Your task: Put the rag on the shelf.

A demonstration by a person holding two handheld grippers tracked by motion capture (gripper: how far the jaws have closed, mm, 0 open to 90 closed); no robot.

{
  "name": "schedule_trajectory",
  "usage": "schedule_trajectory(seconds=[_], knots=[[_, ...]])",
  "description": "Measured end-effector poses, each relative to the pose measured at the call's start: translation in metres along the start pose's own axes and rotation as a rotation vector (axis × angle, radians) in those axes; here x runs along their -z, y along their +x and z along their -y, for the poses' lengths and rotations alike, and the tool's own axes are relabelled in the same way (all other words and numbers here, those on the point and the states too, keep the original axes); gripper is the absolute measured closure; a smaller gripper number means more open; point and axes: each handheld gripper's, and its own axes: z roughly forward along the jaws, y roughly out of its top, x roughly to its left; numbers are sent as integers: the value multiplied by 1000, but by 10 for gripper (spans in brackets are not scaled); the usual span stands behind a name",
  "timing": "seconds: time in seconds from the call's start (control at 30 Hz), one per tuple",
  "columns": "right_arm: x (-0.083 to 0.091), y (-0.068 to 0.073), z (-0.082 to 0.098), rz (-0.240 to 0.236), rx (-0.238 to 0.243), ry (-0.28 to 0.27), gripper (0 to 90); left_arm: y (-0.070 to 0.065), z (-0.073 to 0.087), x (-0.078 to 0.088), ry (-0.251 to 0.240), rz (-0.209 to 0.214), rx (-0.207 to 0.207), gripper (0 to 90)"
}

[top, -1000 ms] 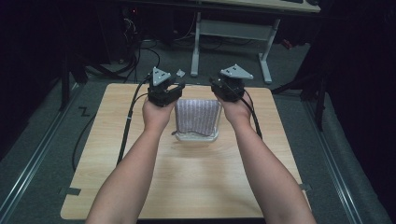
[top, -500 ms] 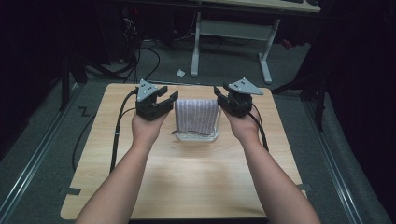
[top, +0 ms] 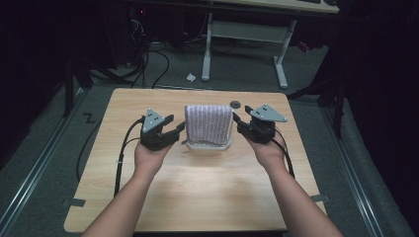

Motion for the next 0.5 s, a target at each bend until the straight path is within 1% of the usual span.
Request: schedule_trajectory(seconds=[0.07,0.1,0.13,0.2,0.23,0.33,0.43,0.5], knots=[[3,1,9,1,7,2,487,-1,10,0,22,8,0,472],[5,1,13,-4,10,17,484,-2,15,1,32,13,3,471],[6,1,18,-4,8,16,485,-3,20,1,50,17,-1,471],[9,1,26,-11,6,36,475,-4,31,2,66,24,3,473],[10,1,32,-15,2,38,475,-4,36,2,74,28,8,473],[12,1,48,-22,-3,65,469,-4,51,5,106,30,4,473],[15,3,64,-28,-14,94,461,-4,69,8,142,39,18,468],[18,5,74,-33,-13,110,458,-5,81,11,173,45,36,468]])
